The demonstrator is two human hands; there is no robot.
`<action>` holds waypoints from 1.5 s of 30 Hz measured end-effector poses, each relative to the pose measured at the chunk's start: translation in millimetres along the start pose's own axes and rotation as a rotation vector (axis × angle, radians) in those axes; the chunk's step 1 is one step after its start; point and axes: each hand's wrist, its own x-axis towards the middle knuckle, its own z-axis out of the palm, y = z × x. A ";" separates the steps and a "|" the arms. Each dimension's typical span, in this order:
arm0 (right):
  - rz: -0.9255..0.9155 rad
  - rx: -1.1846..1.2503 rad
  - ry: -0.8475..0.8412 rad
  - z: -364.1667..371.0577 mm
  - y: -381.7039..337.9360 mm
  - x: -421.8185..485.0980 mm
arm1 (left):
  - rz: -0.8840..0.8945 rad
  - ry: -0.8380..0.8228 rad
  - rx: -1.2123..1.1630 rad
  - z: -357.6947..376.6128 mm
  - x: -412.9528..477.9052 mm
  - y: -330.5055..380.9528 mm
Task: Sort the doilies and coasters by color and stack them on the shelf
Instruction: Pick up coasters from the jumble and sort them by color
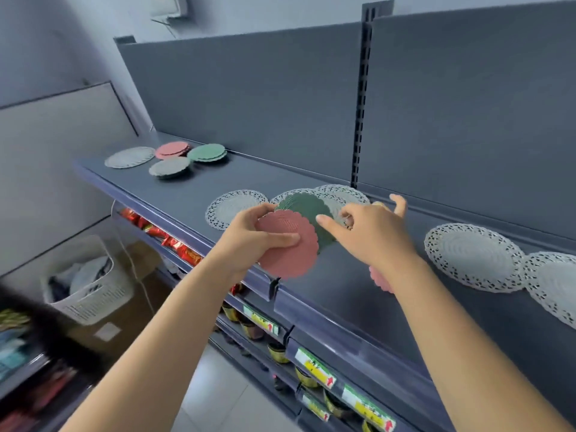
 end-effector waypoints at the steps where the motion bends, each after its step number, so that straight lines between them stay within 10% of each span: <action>1: -0.004 0.075 -0.028 1.3 -4.5 3.0 | -0.006 0.003 0.011 -5.7 4.7 -1.3; 7: 0.068 0.610 -0.067 34.9 -45.2 23.2 | 0.018 -0.050 -0.055 -45.5 35.0 -6.4; 24: 0.292 1.098 0.050 156.2 -233.2 161.5 | -0.025 0.084 -0.132 -300.9 163.8 -48.0; 34: 0.260 1.119 -0.044 207.9 -291.6 319.8 | 0.018 0.198 -0.207 -389.6 291.5 -37.7; 45: 0.261 0.943 -0.100 251.4 -351.6 424.7 | 0.010 -0.161 -0.065 -443.2 395.6 -22.5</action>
